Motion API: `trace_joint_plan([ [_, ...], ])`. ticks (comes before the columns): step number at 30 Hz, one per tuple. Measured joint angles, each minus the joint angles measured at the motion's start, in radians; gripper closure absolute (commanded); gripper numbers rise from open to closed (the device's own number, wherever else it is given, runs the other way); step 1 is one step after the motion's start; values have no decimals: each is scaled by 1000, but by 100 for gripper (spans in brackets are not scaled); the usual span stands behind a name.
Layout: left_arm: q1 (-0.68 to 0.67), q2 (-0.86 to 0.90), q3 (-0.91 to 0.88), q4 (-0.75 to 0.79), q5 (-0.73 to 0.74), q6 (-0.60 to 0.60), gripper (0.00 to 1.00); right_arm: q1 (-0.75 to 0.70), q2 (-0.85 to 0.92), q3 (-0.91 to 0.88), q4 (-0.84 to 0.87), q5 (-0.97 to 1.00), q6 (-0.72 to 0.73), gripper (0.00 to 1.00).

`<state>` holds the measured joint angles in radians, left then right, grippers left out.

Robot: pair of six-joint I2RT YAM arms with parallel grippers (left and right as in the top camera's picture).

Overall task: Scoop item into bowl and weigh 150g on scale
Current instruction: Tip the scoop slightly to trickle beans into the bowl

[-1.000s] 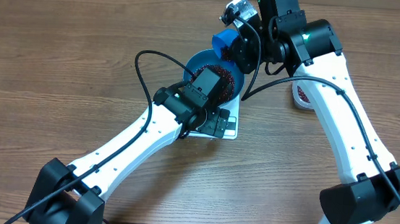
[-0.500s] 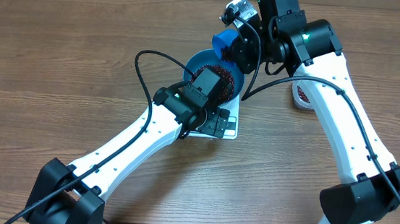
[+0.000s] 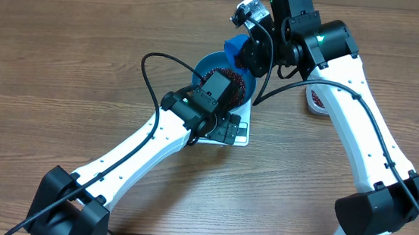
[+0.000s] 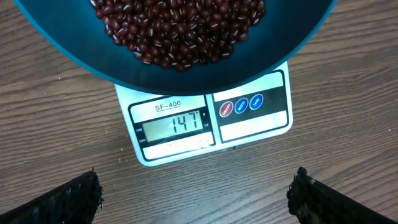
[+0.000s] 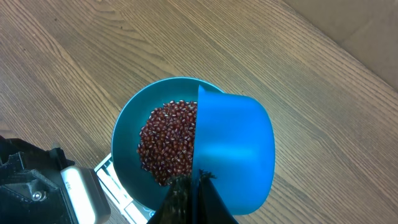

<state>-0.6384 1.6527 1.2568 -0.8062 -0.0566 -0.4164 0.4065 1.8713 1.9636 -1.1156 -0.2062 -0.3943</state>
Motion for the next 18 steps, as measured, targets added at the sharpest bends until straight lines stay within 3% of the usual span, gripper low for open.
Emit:
trace_joint_plan([
  [18, 0, 0, 0, 0, 0, 0, 1, 0, 0, -14, 34, -19, -38, 96],
])
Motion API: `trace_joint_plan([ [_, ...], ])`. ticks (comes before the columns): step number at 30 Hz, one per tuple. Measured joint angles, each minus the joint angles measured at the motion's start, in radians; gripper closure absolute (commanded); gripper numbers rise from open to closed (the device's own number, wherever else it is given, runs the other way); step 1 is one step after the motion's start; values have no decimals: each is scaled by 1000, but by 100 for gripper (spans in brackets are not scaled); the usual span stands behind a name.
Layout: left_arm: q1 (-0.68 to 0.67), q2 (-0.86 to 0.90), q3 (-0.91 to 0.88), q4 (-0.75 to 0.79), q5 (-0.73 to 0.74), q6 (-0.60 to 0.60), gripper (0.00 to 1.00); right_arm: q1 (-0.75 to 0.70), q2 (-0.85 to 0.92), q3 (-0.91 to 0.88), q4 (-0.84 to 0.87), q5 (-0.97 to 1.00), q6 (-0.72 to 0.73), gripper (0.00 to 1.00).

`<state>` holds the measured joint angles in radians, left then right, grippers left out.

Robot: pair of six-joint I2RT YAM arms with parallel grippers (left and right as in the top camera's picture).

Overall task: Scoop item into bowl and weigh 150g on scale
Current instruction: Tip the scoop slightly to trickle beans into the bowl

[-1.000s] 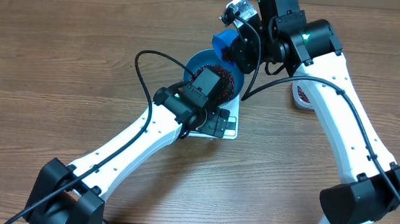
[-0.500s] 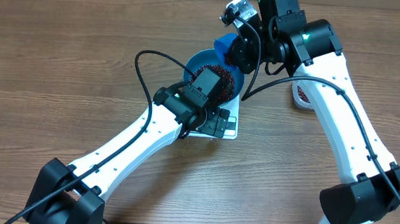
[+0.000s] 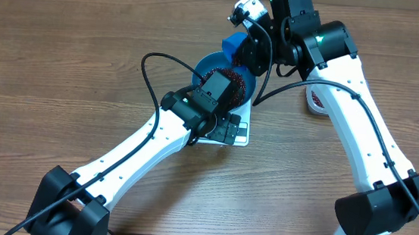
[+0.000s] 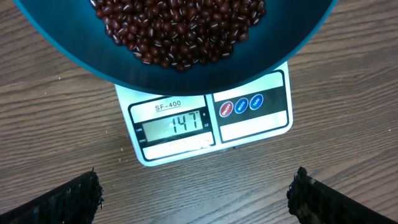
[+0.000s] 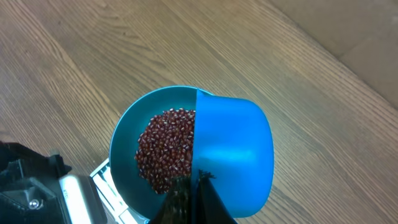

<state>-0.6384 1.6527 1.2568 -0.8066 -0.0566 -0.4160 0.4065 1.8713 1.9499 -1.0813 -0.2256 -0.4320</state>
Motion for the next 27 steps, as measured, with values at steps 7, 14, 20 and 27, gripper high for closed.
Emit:
trace_joint_plan([
  [7, 0, 0, 0, 0, 0, 0, 0, 0, 0, -8, 31, 1, -6, 96],
  [14, 0, 0, 0, 0, 0, 0, 0, 0, 0, -8, 31, 3, 8, 96],
  [20, 0, 0, 0, 0, 0, 0, 0, 0, 0, -8, 31, 5, 10, 96],
  [27, 0, 0, 0, 0, 0, 0, 1, 0, 0, -8, 31, 5, 12, 96],
])
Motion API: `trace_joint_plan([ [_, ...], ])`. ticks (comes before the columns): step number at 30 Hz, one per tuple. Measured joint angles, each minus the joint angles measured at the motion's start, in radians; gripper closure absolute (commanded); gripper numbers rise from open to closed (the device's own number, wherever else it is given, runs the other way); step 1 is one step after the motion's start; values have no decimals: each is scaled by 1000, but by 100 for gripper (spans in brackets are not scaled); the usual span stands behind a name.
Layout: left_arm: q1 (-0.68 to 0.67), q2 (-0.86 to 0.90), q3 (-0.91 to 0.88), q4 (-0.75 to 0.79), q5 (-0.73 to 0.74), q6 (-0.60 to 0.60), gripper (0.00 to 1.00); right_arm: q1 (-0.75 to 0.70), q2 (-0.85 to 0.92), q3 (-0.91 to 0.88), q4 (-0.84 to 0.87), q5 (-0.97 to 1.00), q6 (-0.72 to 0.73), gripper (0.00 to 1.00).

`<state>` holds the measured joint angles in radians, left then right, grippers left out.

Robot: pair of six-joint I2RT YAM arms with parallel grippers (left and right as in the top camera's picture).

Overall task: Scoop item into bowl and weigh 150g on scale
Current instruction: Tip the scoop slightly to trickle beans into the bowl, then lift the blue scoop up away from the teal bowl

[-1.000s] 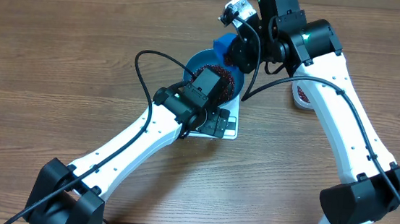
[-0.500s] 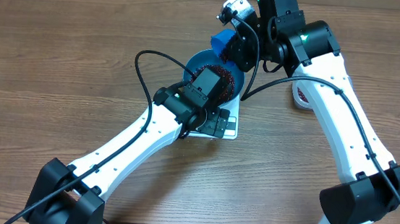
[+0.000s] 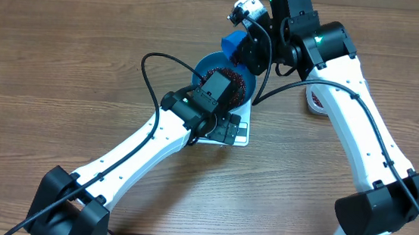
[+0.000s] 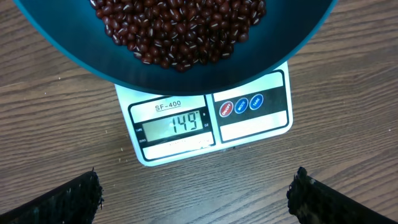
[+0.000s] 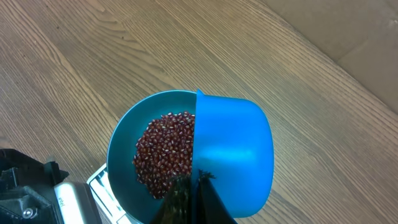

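A teal bowl [image 5: 124, 143] of red beans [image 5: 163, 149] stands on a white SF-400 scale [image 4: 249, 124]; its display [image 4: 185, 123] reads 149. A blue scoop [image 5: 233, 155] is tipped on its side above the bowl's far right edge, and my right gripper [image 5: 194, 183] is shut on its handle. In the overhead view the scoop [image 3: 233, 43] sits just behind the bowl [image 3: 207, 62]. My left gripper [image 4: 196, 193] hangs open over the bare wood in front of the scale, its fingertips [image 4: 78, 193] wide apart.
A white and red round container [image 3: 316, 99] lies on the table to the right of the bowl, under the right arm. The left arm [image 3: 154, 139] reaches across the table's middle to the scale. Cardboard lines the far table edge.
The scale reading went from 147 to 149. The scoop in my right gripper sits slightly higher over the bowl. The left gripper has not moved.
The scale read 147 at both earlier moments while my right gripper held the tipped blue scoop over the bowl's edge, each time a little higher. Now the display shows 149. My left gripper stayed open in front of the scale throughout.
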<state>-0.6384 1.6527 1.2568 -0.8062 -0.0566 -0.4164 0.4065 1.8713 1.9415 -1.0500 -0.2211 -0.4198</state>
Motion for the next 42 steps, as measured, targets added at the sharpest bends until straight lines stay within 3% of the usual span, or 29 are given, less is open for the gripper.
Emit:
trace_joint_plan([
  [18, 0, 0, 0, 0, 0, 0, 0, -26, 0, 0, 24, -7, 126, 96],
  [25, 0, 0, 0, 0, 0, 0, 0, -187, 0, 0, 27, -127, 296, 96],
  [31, 0, 0, 0, 0, 0, 0, 0, -417, 0, 0, -34, -272, 433, 96],
  [42, 0, 0, 0, 0, 0, 0, 1, -603, 0, 0, -147, -321, 473, 96],
])
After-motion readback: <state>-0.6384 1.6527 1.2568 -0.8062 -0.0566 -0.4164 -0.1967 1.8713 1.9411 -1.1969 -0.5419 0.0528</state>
